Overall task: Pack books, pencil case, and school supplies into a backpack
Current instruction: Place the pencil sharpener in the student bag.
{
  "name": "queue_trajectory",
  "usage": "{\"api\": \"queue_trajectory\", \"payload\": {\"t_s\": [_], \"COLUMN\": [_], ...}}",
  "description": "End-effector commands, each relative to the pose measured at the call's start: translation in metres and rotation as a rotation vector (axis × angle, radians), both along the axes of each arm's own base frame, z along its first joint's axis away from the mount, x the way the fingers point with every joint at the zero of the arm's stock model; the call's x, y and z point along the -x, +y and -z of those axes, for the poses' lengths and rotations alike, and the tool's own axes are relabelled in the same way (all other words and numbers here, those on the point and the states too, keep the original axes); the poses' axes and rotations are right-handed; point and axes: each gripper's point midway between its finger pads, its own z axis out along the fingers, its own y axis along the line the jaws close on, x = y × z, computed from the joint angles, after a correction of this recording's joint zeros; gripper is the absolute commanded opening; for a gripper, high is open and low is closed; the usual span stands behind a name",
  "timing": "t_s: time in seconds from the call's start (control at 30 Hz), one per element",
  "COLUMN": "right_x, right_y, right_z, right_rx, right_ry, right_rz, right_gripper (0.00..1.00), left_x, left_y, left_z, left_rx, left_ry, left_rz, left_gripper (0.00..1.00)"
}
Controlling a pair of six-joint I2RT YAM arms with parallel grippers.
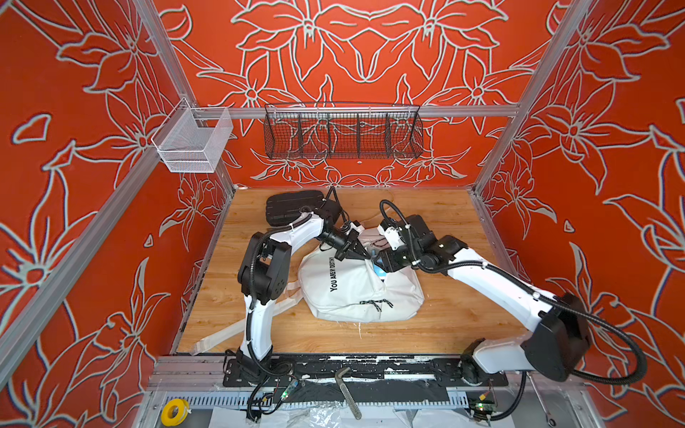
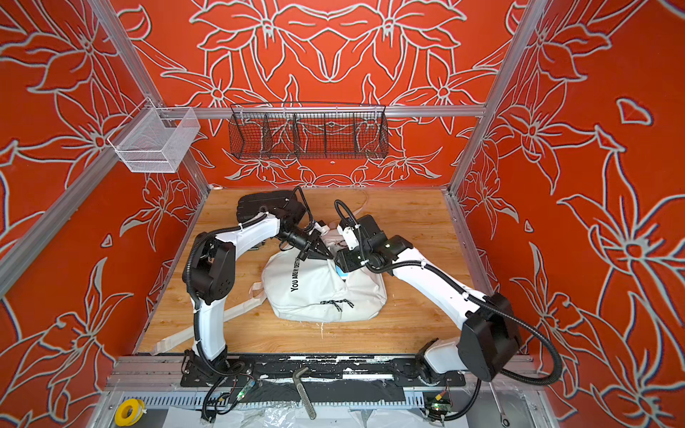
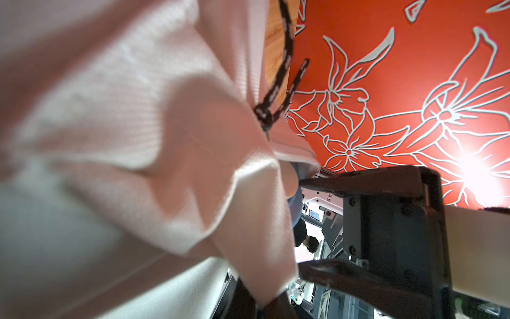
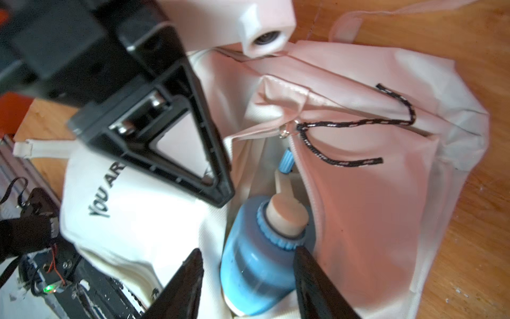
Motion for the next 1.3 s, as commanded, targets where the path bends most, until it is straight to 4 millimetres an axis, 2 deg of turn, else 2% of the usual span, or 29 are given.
{"api": "queue_trajectory", "payload": {"t_s": [0.0, 0.17, 0.33, 0.57, 0.77, 0.87, 0.97, 1.03, 1.07, 1.13, 1.27], "right_x": [0.017, 0.044, 0.054, 0.053, 0.048, 0.046, 0.037, 0.031, 0.028, 0.026, 0.022], "right_y": [0.009, 0.016, 0.013, -0.011, -0.001, -0.004, 0.012, 0.018, 0.017, 0.014, -0.003], "right_z": [-0.001, 0.008, 0.025, 0.070, 0.080, 0.094, 0.084, 0.070, 0.062, 0.050, 0.034], "right_rx": [-0.064, -0.064, -0.072, 0.128, 0.137, 0.208, 0.118, 0.044, 0.023, 0.003, 0.001], "right_ry": [0.046, 0.134, 0.205, 0.320, 0.361, 0.395, 0.325, 0.248, 0.209, 0.144, 0.038], "right_rz": [-0.061, -0.125, -0.085, 0.017, 0.004, 0.001, -0.019, -0.010, -0.002, 0.004, 0.066], "right_gripper": [0.55, 0.46, 0.38, 0.37, 0.43, 0.41, 0.31, 0.23, 0.15, 0.02, 0.00], "left_x": [0.005, 0.001, 0.002, 0.000, -0.003, -0.006, -0.005, -0.006, -0.006, -0.007, -0.010], "left_y": [-0.007, -0.009, -0.015, -0.015, -0.014, -0.014, -0.014, -0.011, -0.010, -0.008, -0.006], "left_z": [-0.035, -0.030, -0.028, -0.021, -0.007, 0.000, 0.003, 0.004, 0.004, 0.007, 0.003], "left_rx": [0.152, 0.148, 0.153, 0.140, 0.127, 0.130, 0.120, 0.102, 0.098, 0.073, 0.041], "left_ry": [-0.030, -0.028, -0.024, 0.006, 0.040, 0.074, 0.088, 0.085, 0.083, 0.072, 0.023], "left_rz": [0.041, 0.037, 0.045, 0.035, 0.006, -0.011, -0.013, -0.020, -0.023, -0.032, -0.038], "left_gripper": [0.00, 0.00, 0.00, 0.00, 0.00, 0.00, 0.00, 0.07, 0.11, 0.27, 0.44]}}
